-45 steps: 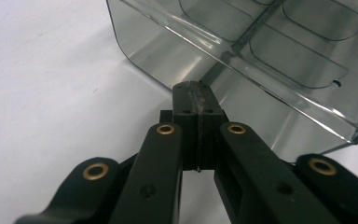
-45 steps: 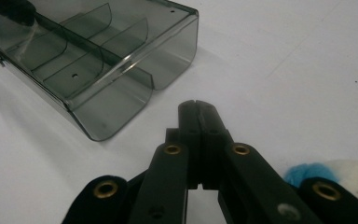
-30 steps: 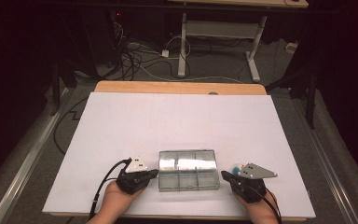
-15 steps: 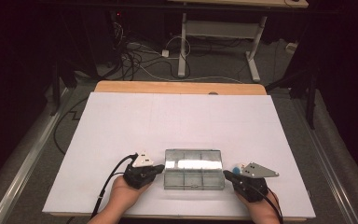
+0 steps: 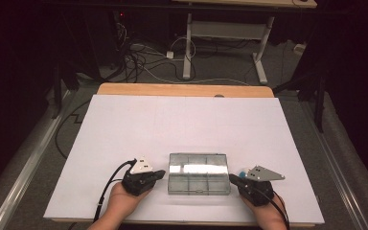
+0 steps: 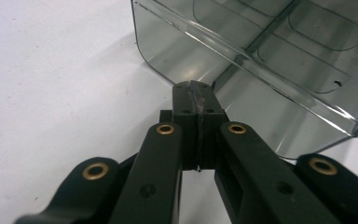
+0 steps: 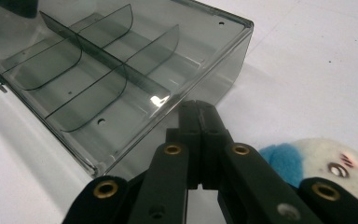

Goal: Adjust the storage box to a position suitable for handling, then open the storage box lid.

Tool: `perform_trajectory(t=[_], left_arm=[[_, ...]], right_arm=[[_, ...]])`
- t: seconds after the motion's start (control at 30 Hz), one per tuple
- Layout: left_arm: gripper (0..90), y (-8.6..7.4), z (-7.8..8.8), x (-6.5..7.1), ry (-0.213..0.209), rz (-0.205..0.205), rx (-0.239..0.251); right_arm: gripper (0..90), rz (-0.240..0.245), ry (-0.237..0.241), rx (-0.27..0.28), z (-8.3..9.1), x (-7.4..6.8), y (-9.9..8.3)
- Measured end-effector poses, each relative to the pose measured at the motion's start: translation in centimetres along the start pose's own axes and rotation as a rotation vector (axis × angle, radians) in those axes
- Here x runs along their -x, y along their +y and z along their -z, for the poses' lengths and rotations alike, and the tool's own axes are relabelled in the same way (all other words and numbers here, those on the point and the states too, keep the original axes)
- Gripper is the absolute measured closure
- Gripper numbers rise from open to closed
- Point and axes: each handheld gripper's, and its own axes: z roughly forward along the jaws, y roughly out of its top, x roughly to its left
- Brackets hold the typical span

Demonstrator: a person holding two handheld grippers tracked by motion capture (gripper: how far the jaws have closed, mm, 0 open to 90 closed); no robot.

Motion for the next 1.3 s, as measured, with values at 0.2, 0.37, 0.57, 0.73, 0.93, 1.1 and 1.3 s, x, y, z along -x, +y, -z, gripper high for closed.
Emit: perform_trajectory(t=[0.2, 0.37, 0.57, 0.73, 0.93, 1.1, 1.3], left_arm=[[87.1, -1.5, 1.6, -0.6, 0.007, 0.034, 0.045], [87.3, -2.2, 2.9, -1.7, -0.013, 0.062, 0.085], [87.3, -2.9, 3.6, -1.8, -0.013, 0.073, 0.052], [87.5, -2.5, 3.5, -1.2, 0.003, 0.083, 0.049], [87.7, -2.2, 3.0, -1.0, -0.005, 0.063, 0.043], [87.6, -2.2, 3.0, -1.1, -0.026, 0.049, 0.056], [87.6, -2.4, 3.0, -1.3, -0.041, 0.044, 0.051]], right_arm=[[90.0, 0.016, 0.022, -0.007, -0.9, -0.5, 0.5], [90.0, 0.017, 0.024, 0.006, -0.9, -0.4, 0.8], [90.0, 0.011, 0.026, 0.030, -0.5, -0.3, 0.7], [90.0, -0.002, 0.025, 0.057, 0.1, 0.0, 0.7], [90.0, -0.007, 0.021, 0.077, 0.9, 0.1, 0.6], [90.0, -0.013, 0.018, 0.090, 1.2, 0.1, 0.7], [90.0, -0.009, 0.028, 0.110, 1.4, -0.3, 1.4]])
